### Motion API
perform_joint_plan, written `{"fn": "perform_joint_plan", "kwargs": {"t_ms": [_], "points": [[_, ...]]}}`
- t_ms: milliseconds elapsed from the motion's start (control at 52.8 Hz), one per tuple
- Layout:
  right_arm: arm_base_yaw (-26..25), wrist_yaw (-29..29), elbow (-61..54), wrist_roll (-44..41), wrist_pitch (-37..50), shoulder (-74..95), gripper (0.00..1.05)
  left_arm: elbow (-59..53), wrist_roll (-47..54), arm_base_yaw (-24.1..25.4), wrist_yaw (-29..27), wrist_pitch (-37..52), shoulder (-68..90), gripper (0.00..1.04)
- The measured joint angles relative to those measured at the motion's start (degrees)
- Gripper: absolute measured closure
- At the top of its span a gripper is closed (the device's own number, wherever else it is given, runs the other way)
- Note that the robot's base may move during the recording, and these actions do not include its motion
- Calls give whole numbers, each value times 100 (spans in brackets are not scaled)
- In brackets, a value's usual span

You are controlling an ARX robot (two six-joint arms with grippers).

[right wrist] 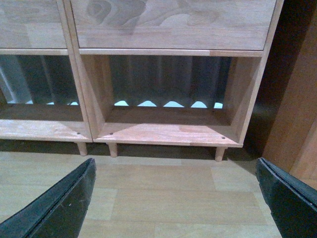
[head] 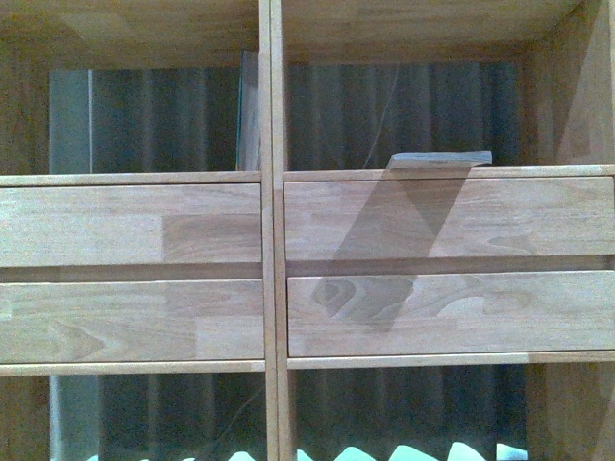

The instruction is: Organize books on shelf

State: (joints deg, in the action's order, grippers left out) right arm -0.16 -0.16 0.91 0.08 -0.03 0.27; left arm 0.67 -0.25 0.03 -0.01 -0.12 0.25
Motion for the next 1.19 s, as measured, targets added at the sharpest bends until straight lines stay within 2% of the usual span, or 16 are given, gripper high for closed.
{"fn": "perform_joint_plan", "kwargs": {"t_ms": [1193], "points": [[0, -2, 0, 7, -2, -2, 7, 0, 4, 0, 0, 0, 0, 7]]}}
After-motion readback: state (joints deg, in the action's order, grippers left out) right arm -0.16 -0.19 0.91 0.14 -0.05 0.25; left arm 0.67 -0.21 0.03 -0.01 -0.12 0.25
